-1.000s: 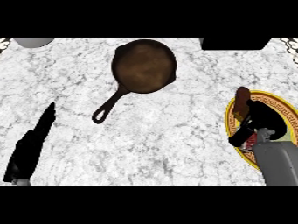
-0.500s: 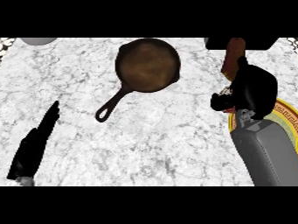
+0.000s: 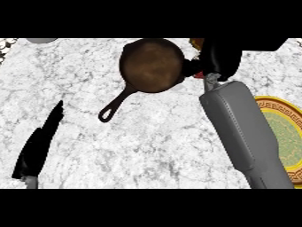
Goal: Pick the cupcake from the plate and place it in the pan
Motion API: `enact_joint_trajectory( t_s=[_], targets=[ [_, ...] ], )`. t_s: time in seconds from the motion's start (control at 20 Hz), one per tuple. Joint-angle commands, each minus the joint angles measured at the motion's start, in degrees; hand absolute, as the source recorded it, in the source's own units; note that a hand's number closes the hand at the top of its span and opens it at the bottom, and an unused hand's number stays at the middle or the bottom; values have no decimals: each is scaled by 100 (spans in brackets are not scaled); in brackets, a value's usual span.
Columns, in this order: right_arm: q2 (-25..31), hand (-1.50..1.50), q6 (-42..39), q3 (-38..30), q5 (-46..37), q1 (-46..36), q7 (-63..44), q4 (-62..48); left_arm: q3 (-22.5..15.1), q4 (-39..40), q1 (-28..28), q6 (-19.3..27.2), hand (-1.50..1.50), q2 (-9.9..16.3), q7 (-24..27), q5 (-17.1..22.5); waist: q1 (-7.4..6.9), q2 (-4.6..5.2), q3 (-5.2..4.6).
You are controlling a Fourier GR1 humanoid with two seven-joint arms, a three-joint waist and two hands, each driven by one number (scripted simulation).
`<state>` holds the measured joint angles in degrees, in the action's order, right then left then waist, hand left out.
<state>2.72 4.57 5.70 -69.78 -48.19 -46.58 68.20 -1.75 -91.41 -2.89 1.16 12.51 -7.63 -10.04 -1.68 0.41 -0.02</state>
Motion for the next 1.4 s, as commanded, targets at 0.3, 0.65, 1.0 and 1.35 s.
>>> enact_joint_trajectory(
  t_s=[0.3,0.65,1.0,1.35],
  targets=[
    [-269,150,1580,-746,1088,-1729,639,-2988,-32,10,223,-27,0,-38,-36,-90,-233,73,2],
    [-149,150,1756,-1269,1152,-2063,1297,-4519,-152,-87,205,-139,0,-54,13,-90,-408,168,3],
    [-270,150,1840,-2155,2325,-1895,1639,-4854,-219,52,492,-219,0,-131,50,-46,-626,290,25],
    [-272,-150,2300,-2785,3130,-2033,2453,-4911,-193,175,661,-231,0,-154,7,-38,-626,290,20]
  ],
)
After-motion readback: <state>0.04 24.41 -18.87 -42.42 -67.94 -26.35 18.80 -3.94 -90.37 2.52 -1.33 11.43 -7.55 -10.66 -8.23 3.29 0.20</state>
